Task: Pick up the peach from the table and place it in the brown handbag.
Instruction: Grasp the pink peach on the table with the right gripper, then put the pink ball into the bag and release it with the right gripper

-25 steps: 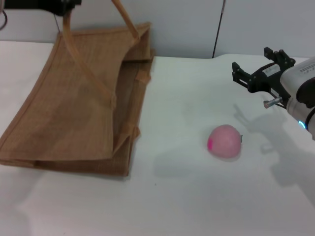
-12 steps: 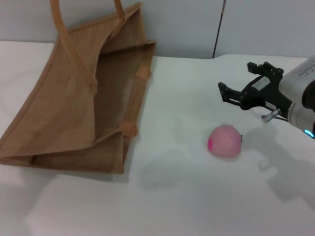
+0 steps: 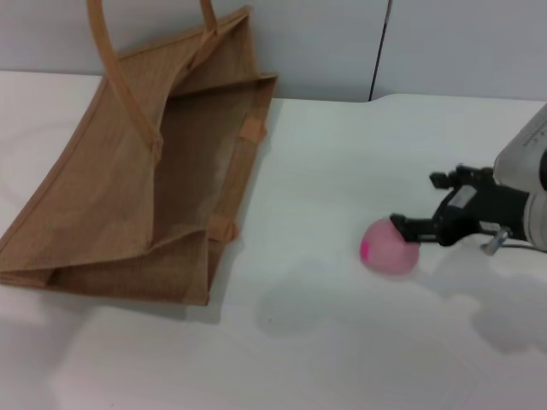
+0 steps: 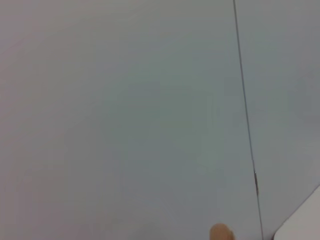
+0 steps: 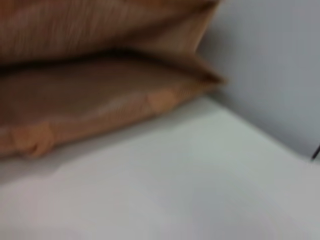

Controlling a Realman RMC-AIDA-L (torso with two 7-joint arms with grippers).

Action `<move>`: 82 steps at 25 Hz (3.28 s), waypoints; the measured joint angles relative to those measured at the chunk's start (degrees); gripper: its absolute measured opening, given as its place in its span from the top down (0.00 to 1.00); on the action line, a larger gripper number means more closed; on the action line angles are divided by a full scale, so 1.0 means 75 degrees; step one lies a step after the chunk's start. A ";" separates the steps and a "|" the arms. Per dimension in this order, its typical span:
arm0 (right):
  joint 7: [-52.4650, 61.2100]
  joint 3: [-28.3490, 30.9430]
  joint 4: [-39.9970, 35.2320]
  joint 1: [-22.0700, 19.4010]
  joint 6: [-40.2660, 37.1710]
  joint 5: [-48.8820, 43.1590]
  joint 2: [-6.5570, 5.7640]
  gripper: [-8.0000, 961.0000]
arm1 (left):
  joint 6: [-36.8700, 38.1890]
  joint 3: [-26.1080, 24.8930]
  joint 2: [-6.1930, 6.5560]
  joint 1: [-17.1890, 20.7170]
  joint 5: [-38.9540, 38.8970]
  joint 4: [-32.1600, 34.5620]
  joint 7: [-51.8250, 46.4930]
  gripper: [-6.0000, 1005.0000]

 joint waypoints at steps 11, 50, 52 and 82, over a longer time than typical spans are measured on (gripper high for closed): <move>0.0012 0.0533 0.0742 0.0910 0.1815 -0.0097 0.0375 0.08 | 0.0133 0.0196 -0.0033 -0.0051 0.0284 -0.0034 -0.0001 0.88; -0.0122 0.1196 0.2214 0.1842 0.2154 -0.0133 0.0486 0.20 | 0.0238 0.0316 -0.0035 -0.0165 0.0318 -0.0028 -0.0036 0.89; -0.0092 0.1295 0.2349 0.1923 0.2189 -0.0133 0.0488 0.28 | 0.0256 0.0316 -0.0037 -0.0165 0.0320 -0.0018 -0.0036 0.89; -0.0454 0.0873 0.1590 0.3017 0.1301 0.1219 0.0709 0.57 | 0.1359 0.2313 -0.0055 -0.0294 0.0243 0.0123 -0.0673 0.89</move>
